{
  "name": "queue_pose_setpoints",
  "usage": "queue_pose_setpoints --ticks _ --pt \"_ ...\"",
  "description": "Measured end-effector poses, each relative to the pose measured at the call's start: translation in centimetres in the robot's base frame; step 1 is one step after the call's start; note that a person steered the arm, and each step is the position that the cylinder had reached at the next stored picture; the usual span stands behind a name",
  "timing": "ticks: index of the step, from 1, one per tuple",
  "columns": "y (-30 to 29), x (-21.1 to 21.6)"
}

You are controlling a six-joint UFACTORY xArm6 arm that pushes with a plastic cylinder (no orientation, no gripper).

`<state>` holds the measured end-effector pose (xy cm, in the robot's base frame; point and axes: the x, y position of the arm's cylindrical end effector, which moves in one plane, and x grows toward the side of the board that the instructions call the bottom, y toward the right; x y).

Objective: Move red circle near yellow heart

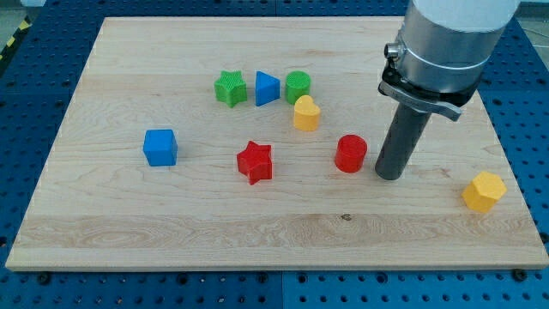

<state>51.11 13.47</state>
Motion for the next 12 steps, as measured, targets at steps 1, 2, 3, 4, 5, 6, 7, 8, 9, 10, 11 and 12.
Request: queue_pose_setpoints --ticks 1,2,3,4,5,6,7,8,9,10,11,12 --pt "-0.4 0.0" --pt "-1.5 0.0" --pt "-3.1 0.0" --pt "-4.2 -0.2" --pt "-5.1 -0.6" --pt "-5.3 -0.7" --pt "-5.3 -0.7" --pt "-5.7 -0.7" --pt "-4.8 -0.8" --pt "-2.6 -0.4" --pt "-3.6 -0.4" --pt "-6.0 -1.1"
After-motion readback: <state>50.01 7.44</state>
